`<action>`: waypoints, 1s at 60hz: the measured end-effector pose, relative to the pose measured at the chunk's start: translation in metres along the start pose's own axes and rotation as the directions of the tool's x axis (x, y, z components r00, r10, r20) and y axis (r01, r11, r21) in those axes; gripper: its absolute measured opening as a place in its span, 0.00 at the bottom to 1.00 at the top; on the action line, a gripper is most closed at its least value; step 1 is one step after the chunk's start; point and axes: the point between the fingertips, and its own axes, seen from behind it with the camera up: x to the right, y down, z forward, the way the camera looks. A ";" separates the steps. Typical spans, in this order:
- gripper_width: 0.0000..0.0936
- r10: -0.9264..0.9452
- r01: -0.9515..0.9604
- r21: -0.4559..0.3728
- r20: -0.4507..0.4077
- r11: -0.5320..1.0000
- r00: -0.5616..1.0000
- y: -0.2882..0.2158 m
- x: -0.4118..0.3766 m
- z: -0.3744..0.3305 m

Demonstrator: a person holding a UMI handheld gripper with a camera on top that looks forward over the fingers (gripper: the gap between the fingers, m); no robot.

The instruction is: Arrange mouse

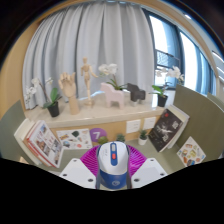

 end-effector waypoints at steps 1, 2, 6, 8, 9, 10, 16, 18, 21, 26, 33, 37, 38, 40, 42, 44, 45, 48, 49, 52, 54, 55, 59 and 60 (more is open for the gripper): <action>0.37 0.003 -0.003 -0.002 0.018 1.000 1.000 0.000 -0.016 0.001; 0.37 0.005 -0.005 -0.005 0.037 1.000 0.999 0.002 -0.032 0.003; 0.37 -0.004 0.007 -0.025 0.096 1.000 0.995 0.022 -0.092 0.013; 0.37 -0.011 0.017 -0.056 0.113 0.998 0.994 0.037 -0.117 0.022; 0.37 -0.012 0.021 -0.071 0.124 0.997 0.992 0.047 -0.130 0.026; 0.37 -0.012 0.024 -0.086 0.135 0.996 0.991 0.057 -0.142 0.031; 0.37 -0.015 0.048 -0.190 0.171 0.981 0.985 0.130 -0.193 0.056; 0.37 -0.026 0.064 -0.224 0.168 0.973 0.985 0.154 -0.206 0.063; 0.37 -0.037 0.083 -0.273 0.171 0.958 0.985 0.189 -0.219 0.071; 0.37 -0.030 0.091 -0.337 0.181 0.937 0.983 0.236 -0.236 0.077; 0.37 -0.020 0.084 -0.403 0.161 0.912 0.987 0.280 -0.240 0.078; 0.37 -0.023 0.084 -0.384 0.161 0.920 0.987 0.287 -0.241 0.076; 0.37 -0.034 0.095 -0.387 0.162 0.917 0.986 0.290 -0.241 0.075; 0.39 -0.051 0.109 -0.374 0.162 0.921 0.985 0.289 -0.240 0.075; 0.42 -0.052 0.109 -0.371 0.159 0.922 0.986 0.289 -0.240 0.075; 0.46 -0.056 0.111 -0.366 0.159 0.924 0.986 0.289 -0.241 0.076; 0.49 -0.060 0.115 -0.363 0.159 0.924 0.985 0.289 -0.241 0.076; 0.53 -0.075 0.133 -0.377 0.164 0.917 0.984 0.290 -0.243 0.075; 0.55 -0.077 0.136 -0.382 0.164 0.914 0.983 0.290 -0.243 0.074; 0.64 -0.070 0.126 -0.376 0.160 0.918 0.985 0.281 -0.244 0.069; 0.70 -0.059 0.109 -0.349 0.152 0.931 0.987 0.266 -0.243 0.065; 0.73 -0.052 0.100 -0.332 0.150 0.938 0.987 0.257 -0.243 0.062; 0.80 -0.028 0.071 -0.271 0.157 0.960 0.987 0.217 -0.245 0.044; 0.83 -0.027 0.068 -0.255 0.161 0.964 0.987 0.207 -0.245 0.038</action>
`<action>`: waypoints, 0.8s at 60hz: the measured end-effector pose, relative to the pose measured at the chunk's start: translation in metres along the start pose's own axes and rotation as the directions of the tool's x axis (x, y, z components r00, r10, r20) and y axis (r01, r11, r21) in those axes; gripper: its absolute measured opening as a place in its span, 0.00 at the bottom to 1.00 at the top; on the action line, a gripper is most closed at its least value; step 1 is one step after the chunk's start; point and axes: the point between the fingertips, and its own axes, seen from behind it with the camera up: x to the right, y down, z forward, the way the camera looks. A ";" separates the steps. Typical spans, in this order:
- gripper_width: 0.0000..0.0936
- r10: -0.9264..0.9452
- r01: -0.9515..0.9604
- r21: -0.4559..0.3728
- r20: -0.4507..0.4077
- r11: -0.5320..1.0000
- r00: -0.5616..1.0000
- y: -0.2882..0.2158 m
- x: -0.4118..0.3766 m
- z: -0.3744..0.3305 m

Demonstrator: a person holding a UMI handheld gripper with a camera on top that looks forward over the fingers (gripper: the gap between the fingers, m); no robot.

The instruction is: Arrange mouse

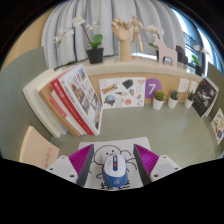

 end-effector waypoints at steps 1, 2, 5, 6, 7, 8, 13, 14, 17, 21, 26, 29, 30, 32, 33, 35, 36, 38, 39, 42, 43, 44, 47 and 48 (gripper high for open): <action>0.87 -0.002 0.002 0.016 0.005 1.000 1.000 -0.008 -0.001 -0.009; 0.89 -0.006 0.006 0.031 0.008 0.999 1.000 -0.017 -0.001 -0.018; 0.91 -0.019 0.018 0.068 0.014 0.998 1.000 -0.038 -0.001 -0.047; 0.91 -0.022 0.021 0.082 0.013 0.996 1.000 -0.044 -0.001 -0.056; 0.91 -0.027 0.026 0.085 0.013 0.996 1.000 -0.050 0.000 -0.068; 0.91 -0.032 0.031 0.095 0.009 0.995 0.999 -0.056 0.001 -0.079; 0.91 -0.056 0.056 0.147 -0.008 0.988 0.998 -0.076 0.010 -0.132; 0.91 -0.060 0.060 0.154 -0.009 0.986 0.998 -0.078 0.012 -0.142; 0.91 -0.059 0.060 0.179 -0.015 0.982 0.998 -0.077 0.017 -0.170; 0.91 -0.052 0.053 0.188 -0.010 0.981 0.999 -0.072 0.027 -0.205; 0.91 -0.039 0.039 0.204 -0.004 0.978 0.999 -0.053 0.035 -0.241; 0.91 -0.039 0.036 0.203 0.009 0.978 0.999 -0.042 0.042 -0.260; 0.91 -0.038 0.035 0.205 0.010 0.978 0.999 -0.037 0.045 -0.266; 0.91 -0.036 0.033 0.208 0.012 0.978 0.999 -0.028 0.050 -0.277; 0.91 -0.038 0.034 0.210 0.012 0.977 0.999 -0.024 0.052 -0.283; 0.90 -0.041 0.038 0.210 0.011 0.977 0.999 -0.013 0.054 -0.291; 0.90 -0.041 0.037 0.207 0.014 0.978 0.999 -0.007 0.056 -0.295; 0.89 -0.036 0.031 0.198 0.025 0.980 0.999 0.001 0.062 -0.305; 0.90 -0.035 0.029 0.196 0.026 0.980 0.999 0.006 0.065 -0.309; 0.90 -0.034 0.029 0.190 0.021 0.981 0.999 0.019 0.076 -0.320; 0.90 -0.033 0.029 0.190 0.016 0.981 0.999 0.024 0.077 -0.322; 0.90 -0.033 0.030 0.190 0.013 0.981 0.999 0.029 0.080 -0.325; 0.89 -0.028 0.026 0.183 0.011 0.983 1.000 0.039 0.090 -0.335; 0.90 -0.026 0.024 0.182 0.010 0.983 1.000 0.042 0.093 -0.338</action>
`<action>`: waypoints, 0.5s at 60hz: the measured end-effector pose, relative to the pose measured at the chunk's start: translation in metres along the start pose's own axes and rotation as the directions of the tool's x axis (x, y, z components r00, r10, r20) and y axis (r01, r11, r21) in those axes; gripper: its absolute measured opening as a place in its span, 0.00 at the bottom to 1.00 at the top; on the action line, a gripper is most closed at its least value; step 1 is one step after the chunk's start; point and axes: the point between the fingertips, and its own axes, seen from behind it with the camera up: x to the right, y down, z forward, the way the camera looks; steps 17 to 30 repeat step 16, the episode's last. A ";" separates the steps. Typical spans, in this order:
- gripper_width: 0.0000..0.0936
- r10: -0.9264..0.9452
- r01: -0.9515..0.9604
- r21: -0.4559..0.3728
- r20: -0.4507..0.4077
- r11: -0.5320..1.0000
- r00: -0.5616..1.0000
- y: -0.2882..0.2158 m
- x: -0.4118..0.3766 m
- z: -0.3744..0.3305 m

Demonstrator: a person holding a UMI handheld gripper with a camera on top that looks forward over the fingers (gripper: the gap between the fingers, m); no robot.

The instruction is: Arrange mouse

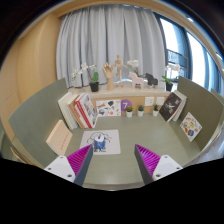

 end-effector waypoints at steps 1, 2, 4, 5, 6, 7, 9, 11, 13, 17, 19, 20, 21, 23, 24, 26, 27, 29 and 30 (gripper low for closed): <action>0.89 0.002 -0.002 -0.001 -0.002 1.000 1.000 0.003 0.003 -0.003; 0.90 0.003 -0.003 -0.003 -0.003 1.000 1.000 0.005 0.006 -0.007; 0.90 0.005 -0.005 -0.005 -0.010 1.000 1.000 0.010 0.011 -0.012; 0.90 0.005 -0.005 -0.005 -0.014 1.000 1.000 0.012 0.014 -0.015; 0.90 0.005 -0.005 -0.005 -0.018 1.000 1.000 0.013 0.017 -0.017; 0.90 0.004 -0.004 -0.005 -0.023 1.000 1.000 0.015 0.020 -0.020; 0.90 0.003 -0.003 -0.006 -0.031 1.000 1.000 0.018 0.026 -0.024; 0.89 0.000 -0.001 -0.007 -0.040 1.000 0.999 0.020 0.031 -0.028; 0.90 0.001 -0.002 -0.009 -0.046 1.000 0.999 0.023 0.037 -0.031; 0.90 0.011 -0.011 -0.006 -0.051 1.000 0.999 0.027 0.041 -0.035; 0.90 0.011 -0.011 -0.006 -0.051 1.000 0.999 0.027 0.041 -0.035; 0.90 0.011 -0.011 -0.006 -0.051 1.000 0.999 0.027 0.041 -0.035; 0.90 0.011 -0.011 -0.006 -0.051 1.000 0.999 0.027 0.041 -0.035; 0.90 0.011 -0.011 -0.006 -0.051 1.000 0.999 0.027 0.041 -0.035; 0.90 0.011 -0.011 -0.006 -0.051 1.000 0.999 0.027 0.041 -0.035; 0.90 0.011 -0.011 -0.006 -0.051 1.000 0.999 0.027 0.041 -0.035; 0.90 0.011 -0.011 -0.006 -0.051 1.000 0.999 0.027 0.041 -0.035; 0.90 0.011 -0.011 -0.006 -0.051 1.000 0.999 0.027 0.041 -0.035; 0.90 0.011 -0.011 -0.006 -0.051 1.000 0.999 0.027 0.041 -0.035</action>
